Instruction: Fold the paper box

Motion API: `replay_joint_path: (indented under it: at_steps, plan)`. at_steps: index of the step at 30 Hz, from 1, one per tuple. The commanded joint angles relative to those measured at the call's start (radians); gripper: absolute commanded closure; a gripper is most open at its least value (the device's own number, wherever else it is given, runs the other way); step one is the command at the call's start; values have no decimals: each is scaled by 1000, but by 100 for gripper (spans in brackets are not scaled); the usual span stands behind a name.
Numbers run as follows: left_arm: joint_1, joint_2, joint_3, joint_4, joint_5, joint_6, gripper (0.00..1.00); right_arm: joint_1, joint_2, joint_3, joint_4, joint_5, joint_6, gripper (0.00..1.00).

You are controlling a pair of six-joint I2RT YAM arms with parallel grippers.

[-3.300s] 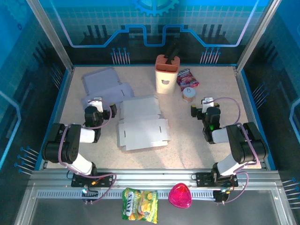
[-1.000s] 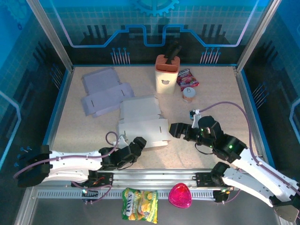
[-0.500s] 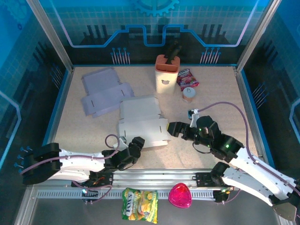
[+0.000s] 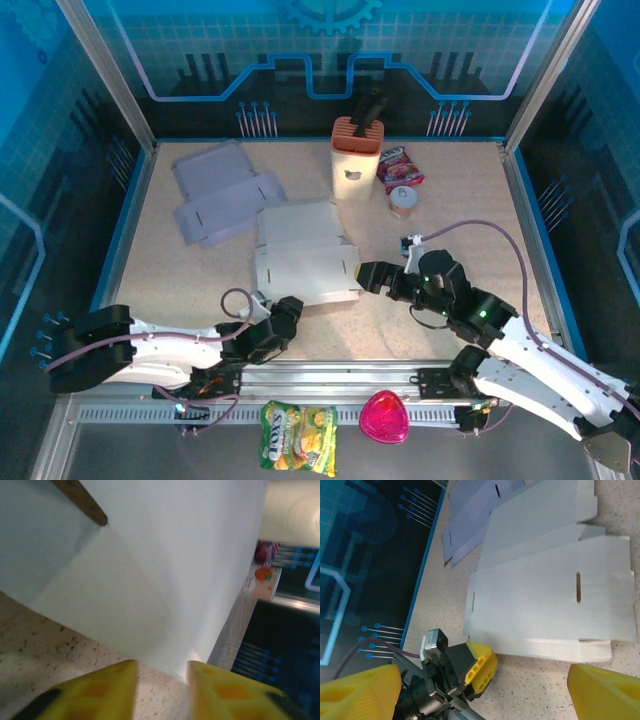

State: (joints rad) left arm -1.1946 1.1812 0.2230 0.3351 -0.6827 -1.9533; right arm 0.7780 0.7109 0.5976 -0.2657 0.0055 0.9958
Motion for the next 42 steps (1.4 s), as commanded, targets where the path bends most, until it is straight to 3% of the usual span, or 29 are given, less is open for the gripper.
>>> replay_joint_path:
  at_steps: [1, 4, 10, 13, 16, 18, 20, 23, 26, 29, 32, 36, 42]
  plan:
    - [-3, 2, -13, 39, -22, 20, 87, -11, -7, -61, 86, -38, 50, 13]
    - [-3, -24, -3, 20, -24, 33, 100, -13, -12, -103, 139, -52, 100, 15]
    - [-4, -73, 59, -58, -37, 88, 100, 14, 2, -185, 215, -12, 272, 29]
    - [-4, -86, 62, -75, -25, 79, 100, 45, 15, -255, 275, 45, 399, 30]
    - [3, -117, 62, -147, -13, 73, 79, 107, 43, -329, 392, 124, 517, 30]
    - [107, -174, 89, -236, 112, 177, 63, 158, 74, -337, 428, 179, 551, 30]
    - [293, -231, 164, -395, 312, 347, 53, 211, 115, -316, 432, 232, 570, 30]
    - [525, -263, 251, -546, 469, 572, 43, 267, 208, -308, 522, 284, 615, 30]
    - [765, -202, 338, -631, 598, 777, 39, 282, 332, -302, 656, 269, 663, 28]
    - [967, -44, 372, -498, 821, 919, 40, 299, 479, -278, 792, 241, 691, 23]
    - [1036, 139, 452, -414, 921, 1043, 44, 313, 618, -242, 913, 216, 712, 22]
    - [1053, 288, 521, -379, 889, 1143, 45, 331, 765, -216, 1054, 211, 741, 22]
    - [1063, 417, 523, -303, 902, 1186, 46, 351, 802, -172, 939, 267, 719, 21]
